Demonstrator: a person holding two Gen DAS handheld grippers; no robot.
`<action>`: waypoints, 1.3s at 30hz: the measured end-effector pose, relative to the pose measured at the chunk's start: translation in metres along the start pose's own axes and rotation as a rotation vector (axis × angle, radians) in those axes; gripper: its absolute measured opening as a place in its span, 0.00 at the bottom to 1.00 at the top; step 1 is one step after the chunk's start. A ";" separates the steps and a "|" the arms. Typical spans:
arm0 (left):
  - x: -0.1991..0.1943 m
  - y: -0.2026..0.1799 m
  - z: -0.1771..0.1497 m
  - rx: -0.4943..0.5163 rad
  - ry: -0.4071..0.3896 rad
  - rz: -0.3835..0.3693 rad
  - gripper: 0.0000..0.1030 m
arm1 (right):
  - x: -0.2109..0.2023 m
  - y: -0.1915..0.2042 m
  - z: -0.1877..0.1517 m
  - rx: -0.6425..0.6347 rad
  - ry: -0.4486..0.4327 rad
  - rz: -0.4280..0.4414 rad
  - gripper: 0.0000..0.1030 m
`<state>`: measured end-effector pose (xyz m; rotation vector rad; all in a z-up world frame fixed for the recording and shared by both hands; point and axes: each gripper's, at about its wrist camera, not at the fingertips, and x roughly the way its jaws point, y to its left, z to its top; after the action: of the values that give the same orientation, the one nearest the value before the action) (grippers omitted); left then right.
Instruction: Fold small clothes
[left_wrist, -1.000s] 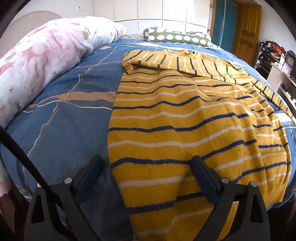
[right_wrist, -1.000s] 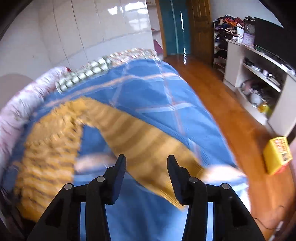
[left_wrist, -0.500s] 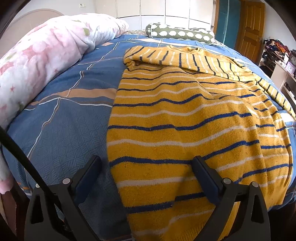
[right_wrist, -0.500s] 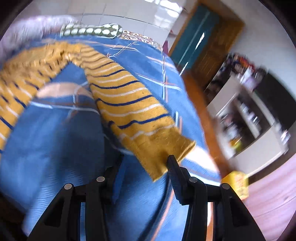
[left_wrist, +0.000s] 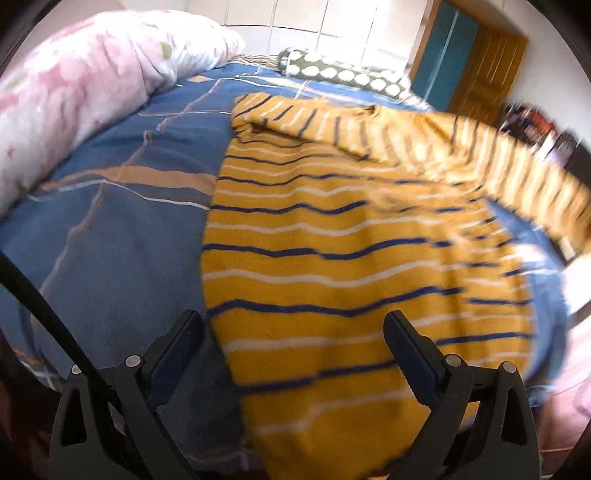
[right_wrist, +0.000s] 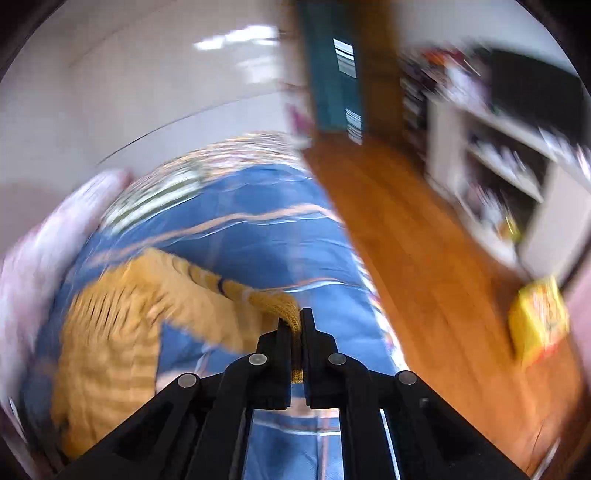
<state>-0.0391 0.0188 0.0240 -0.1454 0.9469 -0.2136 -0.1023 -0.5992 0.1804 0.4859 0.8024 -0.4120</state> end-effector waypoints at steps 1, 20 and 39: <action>-0.006 0.001 0.000 -0.012 -0.007 -0.033 0.95 | 0.014 -0.012 0.000 0.085 0.060 0.000 0.05; -0.069 0.060 -0.015 -0.058 -0.185 -0.115 0.95 | 0.109 0.388 -0.050 -0.099 0.306 0.570 0.05; -0.062 0.092 -0.022 -0.095 -0.185 -0.067 0.95 | 0.265 0.568 -0.155 -0.340 0.507 0.582 0.40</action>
<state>-0.0817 0.1223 0.0406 -0.2800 0.7690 -0.2129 0.2711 -0.0947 0.0302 0.4841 1.1425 0.4022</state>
